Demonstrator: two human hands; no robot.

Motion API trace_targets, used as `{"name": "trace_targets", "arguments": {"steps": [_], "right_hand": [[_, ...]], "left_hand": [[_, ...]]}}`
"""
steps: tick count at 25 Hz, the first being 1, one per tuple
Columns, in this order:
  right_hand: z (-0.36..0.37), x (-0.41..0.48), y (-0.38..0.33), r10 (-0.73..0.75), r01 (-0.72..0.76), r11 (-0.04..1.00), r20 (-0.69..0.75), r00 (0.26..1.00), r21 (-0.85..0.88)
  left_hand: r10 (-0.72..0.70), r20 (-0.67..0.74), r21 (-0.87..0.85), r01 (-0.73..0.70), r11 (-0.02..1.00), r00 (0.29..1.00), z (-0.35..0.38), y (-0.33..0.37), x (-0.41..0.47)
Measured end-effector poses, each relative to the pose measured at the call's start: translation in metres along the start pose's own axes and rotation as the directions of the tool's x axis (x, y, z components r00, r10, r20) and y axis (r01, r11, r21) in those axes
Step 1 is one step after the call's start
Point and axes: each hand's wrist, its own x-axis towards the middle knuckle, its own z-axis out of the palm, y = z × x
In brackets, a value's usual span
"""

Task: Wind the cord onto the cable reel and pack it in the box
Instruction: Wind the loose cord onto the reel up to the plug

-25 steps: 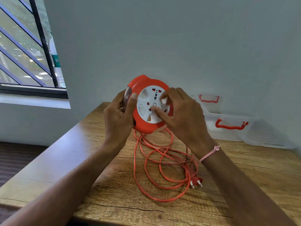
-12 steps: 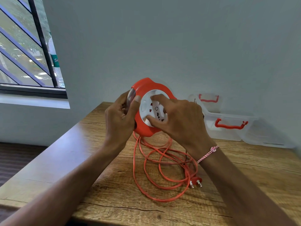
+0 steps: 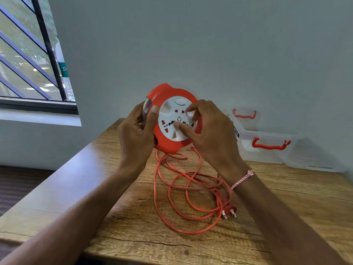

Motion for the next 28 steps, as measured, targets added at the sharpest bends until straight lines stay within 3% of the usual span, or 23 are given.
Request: {"name": "trace_targets", "arguments": {"steps": [2, 5, 9, 11, 14, 17, 18, 20, 21, 22, 24, 25, 26, 28], "right_hand": [[-0.003, 0.003, 0.005, -0.182, 0.202, 0.969, 0.143, 0.973, -0.144], [-0.005, 0.004, 0.012, -0.265, 0.341, 0.898, 0.276, 0.924, -0.279], [-0.005, 0.002, 0.013, -0.361, 0.414, 0.804, 0.203, 0.91, -0.427], [-0.005, 0.0, 0.01, -0.363, 0.396, 0.82, 0.159, 0.918, -0.414], [-0.001, -0.002, 0.005, -0.244, 0.255, 0.905, 0.076, 0.967, -0.34], [0.005, -0.004, -0.006, 0.055, -0.057, 0.996, -0.021, 0.998, -0.071], [0.006, -0.003, -0.01, 0.205, -0.204, 0.975, -0.005, 0.979, 0.087], [0.008, -0.002, -0.016, 0.492, -0.506, 0.747, 0.153, 0.857, 0.432], [0.007, -0.002, -0.018, 0.554, -0.579, 0.634, 0.222, 0.803, 0.513], [0.007, -0.001, -0.019, 0.556, -0.586, 0.638, 0.228, 0.799, 0.499], [0.005, -0.002, -0.014, 0.427, -0.432, 0.862, 0.079, 0.901, 0.265], [0.003, -0.002, -0.011, 0.294, -0.292, 0.948, 0.0, 0.956, 0.127], [0.0, -0.002, -0.009, 0.136, -0.135, 0.991, -0.037, 0.99, 0.019], [-0.003, -0.001, -0.002, -0.124, 0.128, 0.984, 0.038, 0.992, -0.125]], "left_hand": [[-0.011, -0.009, -0.004, 0.011, 1.0, 1.0, -0.002, 0.0, 0.001], [-0.039, 0.003, -0.02, 0.039, 0.999, 0.999, -0.002, -0.001, 0.001], [-0.007, 0.047, -0.03, 0.009, 1.0, 0.999, 0.0, 0.0, -0.002], [0.007, 0.059, -0.022, -0.006, 1.0, 0.998, 0.001, -0.002, -0.003], [0.031, 0.047, 0.02, -0.032, 0.999, 0.998, 0.003, -0.004, -0.004], [0.097, 0.051, 0.06, -0.1, 0.993, 0.994, 0.005, 0.0, -0.009], [0.113, 0.057, 0.051, -0.116, 0.992, 0.992, 0.006, 0.002, -0.01], [0.129, 0.057, 0.039, -0.131, 0.991, 0.99, 0.006, 0.004, -0.011], [0.132, 0.051, 0.045, -0.135, 0.99, 0.99, 0.006, 0.004, -0.011], [0.133, 0.042, 0.055, -0.136, 0.989, 0.99, 0.006, 0.003, -0.01], [0.122, 0.024, 0.055, -0.123, 0.991, 0.992, 0.004, 0.004, -0.008], [0.11, 0.013, 0.043, -0.11, 0.993, 0.994, 0.003, 0.005, -0.007], [0.097, 0.0, 0.032, -0.097, 0.995, 0.995, 0.002, 0.004, -0.005], [0.073, -0.031, 0.03, -0.072, 0.997, 0.997, 0.0, 0.003, -0.002]]}}
